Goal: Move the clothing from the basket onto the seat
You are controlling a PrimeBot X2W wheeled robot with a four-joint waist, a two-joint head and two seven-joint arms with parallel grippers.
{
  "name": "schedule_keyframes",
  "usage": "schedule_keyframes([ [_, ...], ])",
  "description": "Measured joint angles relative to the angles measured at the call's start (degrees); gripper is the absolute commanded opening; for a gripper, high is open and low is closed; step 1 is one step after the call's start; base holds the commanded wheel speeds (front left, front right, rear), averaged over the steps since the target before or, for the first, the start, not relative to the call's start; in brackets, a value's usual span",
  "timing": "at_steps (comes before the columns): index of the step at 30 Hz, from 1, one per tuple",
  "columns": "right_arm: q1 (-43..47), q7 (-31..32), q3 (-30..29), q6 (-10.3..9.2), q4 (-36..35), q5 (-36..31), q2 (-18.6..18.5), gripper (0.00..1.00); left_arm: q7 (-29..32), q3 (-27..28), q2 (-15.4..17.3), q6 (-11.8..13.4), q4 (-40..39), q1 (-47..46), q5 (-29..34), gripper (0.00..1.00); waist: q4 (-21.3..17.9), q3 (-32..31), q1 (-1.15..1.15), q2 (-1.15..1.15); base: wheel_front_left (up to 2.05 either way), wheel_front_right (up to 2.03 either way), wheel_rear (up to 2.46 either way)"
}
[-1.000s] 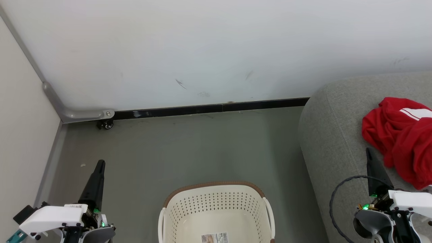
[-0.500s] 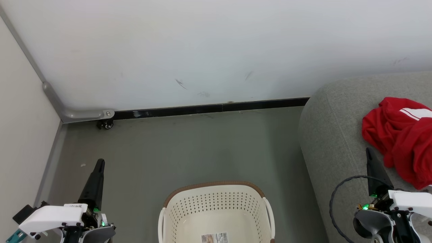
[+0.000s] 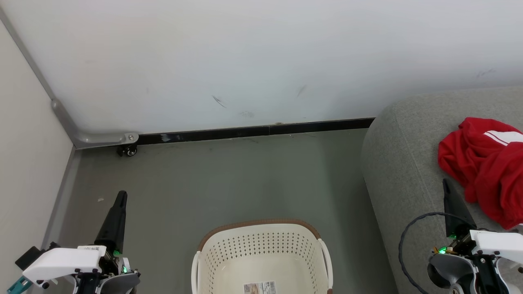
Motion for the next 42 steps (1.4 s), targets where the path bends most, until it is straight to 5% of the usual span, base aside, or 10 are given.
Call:
schedule_keyframes([
  [42, 0.01, 0.00, 0.09, 0.00, -0.03, 0.01, 0.00, 0.00, -0.23, -0.20, 0.00, 0.51, -0.70, 0.47, -0.01, 0.00, -0.01, 0.02, 0.00, 0.00, 0.00, 0.00, 0.00],
])
